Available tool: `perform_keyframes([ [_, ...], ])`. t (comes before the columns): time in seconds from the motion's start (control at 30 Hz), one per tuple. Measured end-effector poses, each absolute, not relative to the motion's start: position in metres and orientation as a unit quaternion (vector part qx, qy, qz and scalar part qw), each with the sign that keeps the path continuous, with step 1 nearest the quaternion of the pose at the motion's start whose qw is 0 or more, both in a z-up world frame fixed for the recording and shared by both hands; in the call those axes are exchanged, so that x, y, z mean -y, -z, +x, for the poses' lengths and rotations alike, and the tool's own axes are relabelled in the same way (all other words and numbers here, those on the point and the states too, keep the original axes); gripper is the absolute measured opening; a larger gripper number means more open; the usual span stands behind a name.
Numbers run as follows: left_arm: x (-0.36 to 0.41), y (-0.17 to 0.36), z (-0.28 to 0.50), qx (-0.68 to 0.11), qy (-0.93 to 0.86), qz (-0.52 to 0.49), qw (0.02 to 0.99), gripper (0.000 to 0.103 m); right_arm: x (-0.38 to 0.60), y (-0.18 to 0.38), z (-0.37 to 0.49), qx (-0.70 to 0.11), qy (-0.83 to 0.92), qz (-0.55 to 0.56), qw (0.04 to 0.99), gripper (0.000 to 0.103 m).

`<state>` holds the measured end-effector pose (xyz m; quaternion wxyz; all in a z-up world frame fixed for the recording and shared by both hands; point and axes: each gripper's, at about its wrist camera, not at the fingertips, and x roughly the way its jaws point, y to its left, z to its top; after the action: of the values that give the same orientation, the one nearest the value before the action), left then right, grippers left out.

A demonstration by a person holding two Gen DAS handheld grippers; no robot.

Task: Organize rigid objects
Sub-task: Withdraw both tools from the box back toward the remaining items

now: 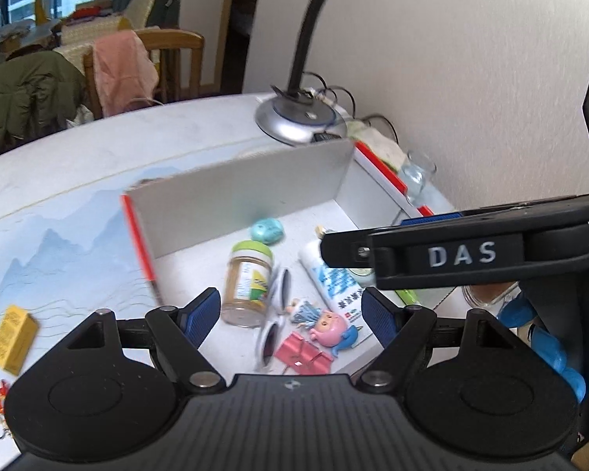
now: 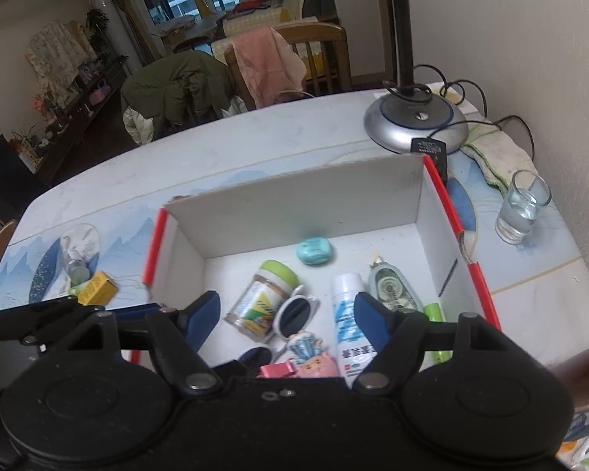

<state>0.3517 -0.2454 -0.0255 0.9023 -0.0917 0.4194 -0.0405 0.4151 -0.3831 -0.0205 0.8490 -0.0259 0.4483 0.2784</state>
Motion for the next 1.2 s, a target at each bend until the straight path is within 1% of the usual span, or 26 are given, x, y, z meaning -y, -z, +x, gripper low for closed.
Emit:
perform_keyframes([
  [0.1, 0.231, 0.018, 0.336, -0.403, 0.032, -0.095, 0.910, 0.079, 0.378, 0.015, 0.405, -0.441, -0.281, -0.026, 0.852, 0.080],
  [0.4, 0.184, -0.003, 0.293, -0.361, 0.012, -0.096, 0.928, 0.079, 0.358, 0.000, 0.366, -0.421, -0.288, -0.028, 0.859, 0.089],
  [0.5, 0.169, -0.008, 0.278, -0.353, 0.010, -0.091, 0.931, 0.080, 0.350, -0.004, 0.352, -0.417, -0.288, -0.023, 0.861, 0.090],
  [0.63, 0.148, -0.012, 0.261, -0.347, 0.010, -0.094, 0.933, 0.080, 0.337, -0.009, 0.334, -0.407, -0.292, -0.019, 0.865, 0.096],
  [0.7, 0.136, -0.013, 0.253, -0.343, 0.006, -0.096, 0.935, 0.080, 0.329, -0.011, 0.325, -0.400, -0.296, -0.019, 0.867, 0.096],
  [0.8, 0.117, -0.013, 0.242, -0.338, -0.005, -0.101, 0.936, 0.085, 0.316, -0.012, 0.310, -0.393, -0.304, -0.018, 0.867, 0.098],
  [1.0, 0.069, -0.012, 0.220, -0.333, -0.034, -0.115, 0.935, 0.085, 0.286, -0.007, 0.284, -0.381, -0.320, -0.014, 0.868, 0.101],
  [1.07, 0.053, -0.010, 0.215, -0.331, -0.045, -0.117, 0.935, 0.090, 0.277, -0.004, 0.278, -0.379, -0.324, -0.011, 0.867, 0.101],
  [1.1, 0.045, -0.010, 0.212, -0.330, -0.051, -0.117, 0.935, 0.098, 0.272, -0.002, 0.276, -0.379, -0.326, -0.009, 0.866, 0.101],
  [1.13, 0.037, -0.008, 0.209, -0.327, -0.057, -0.119, 0.936, 0.103, 0.267, 0.000, 0.273, -0.379, -0.329, -0.009, 0.865, 0.101],
  [1.2, 0.022, -0.006, 0.204, -0.321, -0.063, -0.122, 0.937, 0.103, 0.257, 0.004, 0.269, -0.379, -0.331, -0.009, 0.864, 0.101],
])
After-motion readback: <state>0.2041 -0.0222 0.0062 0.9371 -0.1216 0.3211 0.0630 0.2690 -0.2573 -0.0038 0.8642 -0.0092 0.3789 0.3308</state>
